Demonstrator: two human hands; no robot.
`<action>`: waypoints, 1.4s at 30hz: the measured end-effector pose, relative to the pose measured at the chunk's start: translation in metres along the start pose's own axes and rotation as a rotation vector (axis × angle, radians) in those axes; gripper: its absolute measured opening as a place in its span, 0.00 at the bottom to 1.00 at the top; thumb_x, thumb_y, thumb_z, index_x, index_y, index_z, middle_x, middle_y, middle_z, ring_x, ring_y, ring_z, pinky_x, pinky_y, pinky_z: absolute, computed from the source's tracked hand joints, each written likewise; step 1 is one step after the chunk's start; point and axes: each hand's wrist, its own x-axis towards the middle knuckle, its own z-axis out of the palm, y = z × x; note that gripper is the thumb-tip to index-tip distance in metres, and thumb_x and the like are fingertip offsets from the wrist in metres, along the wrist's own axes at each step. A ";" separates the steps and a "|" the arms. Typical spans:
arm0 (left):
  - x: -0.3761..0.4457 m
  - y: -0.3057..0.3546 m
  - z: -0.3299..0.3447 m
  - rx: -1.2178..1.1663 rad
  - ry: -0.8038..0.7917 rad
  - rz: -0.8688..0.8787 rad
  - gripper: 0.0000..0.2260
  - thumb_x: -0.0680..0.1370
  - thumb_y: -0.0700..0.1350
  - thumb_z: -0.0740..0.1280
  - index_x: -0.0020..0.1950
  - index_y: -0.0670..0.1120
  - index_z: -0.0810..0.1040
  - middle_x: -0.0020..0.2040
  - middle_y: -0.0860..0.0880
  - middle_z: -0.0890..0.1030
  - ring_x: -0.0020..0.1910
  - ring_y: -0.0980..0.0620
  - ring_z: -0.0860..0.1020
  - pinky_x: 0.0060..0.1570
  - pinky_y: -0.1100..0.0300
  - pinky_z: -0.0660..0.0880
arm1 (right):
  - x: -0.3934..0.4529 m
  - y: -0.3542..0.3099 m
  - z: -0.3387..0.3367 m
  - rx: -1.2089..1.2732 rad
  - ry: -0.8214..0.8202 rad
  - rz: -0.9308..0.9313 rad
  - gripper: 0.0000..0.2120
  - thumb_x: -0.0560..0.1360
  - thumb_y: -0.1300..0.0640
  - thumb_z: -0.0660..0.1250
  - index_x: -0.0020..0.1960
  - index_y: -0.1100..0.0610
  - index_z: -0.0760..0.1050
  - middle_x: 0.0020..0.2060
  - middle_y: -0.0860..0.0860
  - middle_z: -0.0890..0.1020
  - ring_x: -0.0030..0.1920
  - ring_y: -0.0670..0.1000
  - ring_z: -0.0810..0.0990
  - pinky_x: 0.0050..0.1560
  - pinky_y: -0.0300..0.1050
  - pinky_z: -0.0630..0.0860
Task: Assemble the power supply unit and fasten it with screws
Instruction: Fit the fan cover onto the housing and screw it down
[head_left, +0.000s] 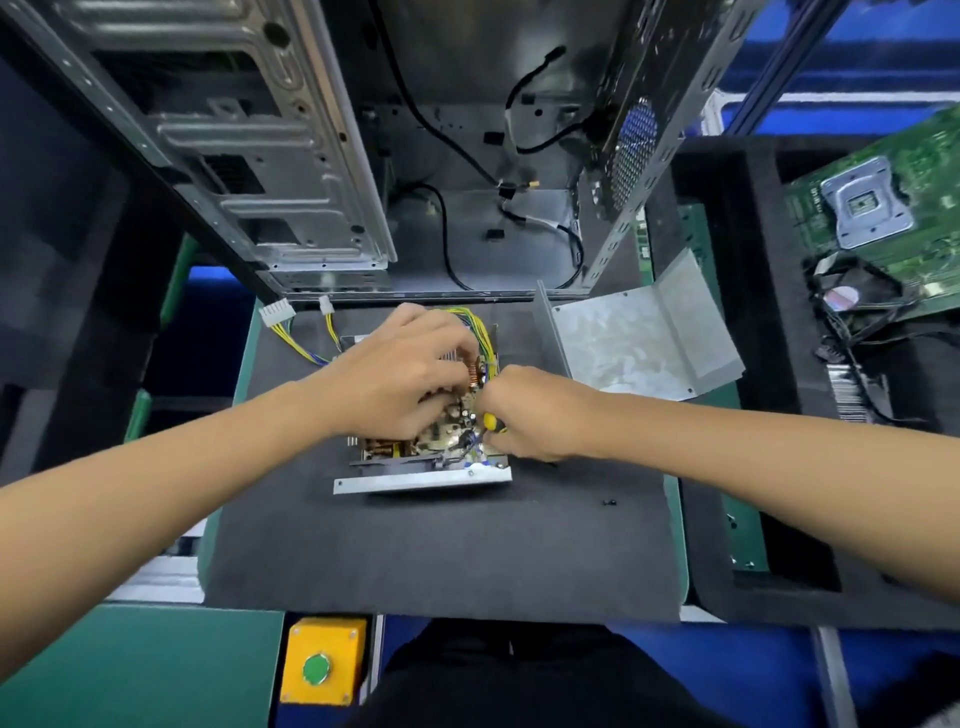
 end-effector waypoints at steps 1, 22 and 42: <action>0.000 0.000 0.001 0.005 0.000 -0.011 0.03 0.68 0.38 0.69 0.39 0.46 0.80 0.51 0.49 0.78 0.53 0.48 0.72 0.53 0.54 0.61 | 0.000 0.000 0.000 0.021 0.014 0.012 0.14 0.74 0.56 0.66 0.33 0.58 0.66 0.28 0.53 0.69 0.32 0.56 0.68 0.28 0.46 0.61; -0.006 -0.005 0.013 0.028 0.034 0.002 0.04 0.68 0.40 0.66 0.41 0.46 0.77 0.56 0.47 0.76 0.61 0.43 0.72 0.56 0.49 0.65 | 0.003 -0.004 0.005 0.129 0.051 0.428 0.12 0.70 0.66 0.65 0.34 0.55 0.64 0.32 0.52 0.71 0.35 0.59 0.74 0.32 0.44 0.70; -0.006 -0.006 0.014 0.008 0.061 -0.002 0.05 0.67 0.39 0.67 0.41 0.46 0.78 0.51 0.49 0.78 0.60 0.44 0.71 0.56 0.50 0.65 | -0.006 -0.009 0.018 0.312 0.166 0.326 0.03 0.71 0.57 0.70 0.44 0.54 0.81 0.38 0.54 0.81 0.42 0.59 0.79 0.40 0.48 0.77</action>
